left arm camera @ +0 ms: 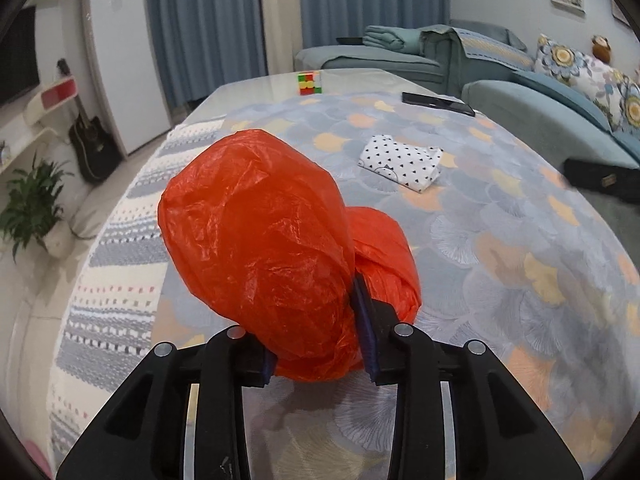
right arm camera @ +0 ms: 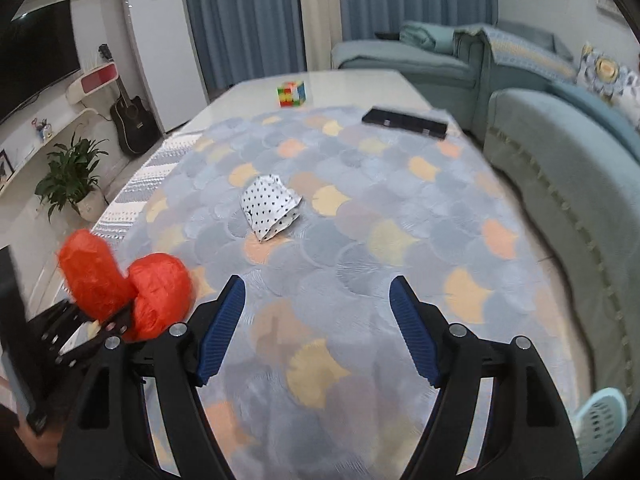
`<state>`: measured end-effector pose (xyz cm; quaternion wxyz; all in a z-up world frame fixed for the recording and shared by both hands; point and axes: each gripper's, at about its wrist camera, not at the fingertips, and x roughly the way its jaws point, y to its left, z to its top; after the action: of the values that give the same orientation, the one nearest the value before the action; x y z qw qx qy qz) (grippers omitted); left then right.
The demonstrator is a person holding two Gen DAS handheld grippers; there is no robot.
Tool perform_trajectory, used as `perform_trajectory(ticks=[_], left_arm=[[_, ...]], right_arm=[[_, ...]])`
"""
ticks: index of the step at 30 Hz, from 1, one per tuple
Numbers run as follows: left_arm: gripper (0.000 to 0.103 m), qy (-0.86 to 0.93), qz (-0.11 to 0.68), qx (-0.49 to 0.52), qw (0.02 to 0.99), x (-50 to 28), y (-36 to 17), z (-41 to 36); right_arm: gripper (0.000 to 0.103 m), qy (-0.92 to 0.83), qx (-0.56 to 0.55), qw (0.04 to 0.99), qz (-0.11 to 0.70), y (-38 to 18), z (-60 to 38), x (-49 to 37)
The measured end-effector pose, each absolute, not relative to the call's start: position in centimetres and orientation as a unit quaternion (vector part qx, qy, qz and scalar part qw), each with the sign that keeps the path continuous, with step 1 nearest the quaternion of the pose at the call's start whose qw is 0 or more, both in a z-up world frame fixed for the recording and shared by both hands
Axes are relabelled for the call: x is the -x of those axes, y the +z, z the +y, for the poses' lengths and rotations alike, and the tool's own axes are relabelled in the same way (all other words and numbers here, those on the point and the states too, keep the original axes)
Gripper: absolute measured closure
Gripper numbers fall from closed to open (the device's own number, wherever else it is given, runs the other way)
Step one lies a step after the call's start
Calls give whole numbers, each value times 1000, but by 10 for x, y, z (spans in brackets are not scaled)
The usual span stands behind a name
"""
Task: Collect trash
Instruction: 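Grasp the white heart-print paper with the right tool while the left tool holds the red bag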
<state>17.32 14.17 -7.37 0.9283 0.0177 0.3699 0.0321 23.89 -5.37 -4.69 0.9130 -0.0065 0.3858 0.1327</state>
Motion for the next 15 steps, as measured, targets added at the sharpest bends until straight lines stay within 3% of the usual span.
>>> perform_trajectory(ticks=[15], left_arm=[[71, 39, 393, 9, 919, -180, -81, 149]], right_arm=[[28, 171, -11, 895, 411, -102, 16, -331]])
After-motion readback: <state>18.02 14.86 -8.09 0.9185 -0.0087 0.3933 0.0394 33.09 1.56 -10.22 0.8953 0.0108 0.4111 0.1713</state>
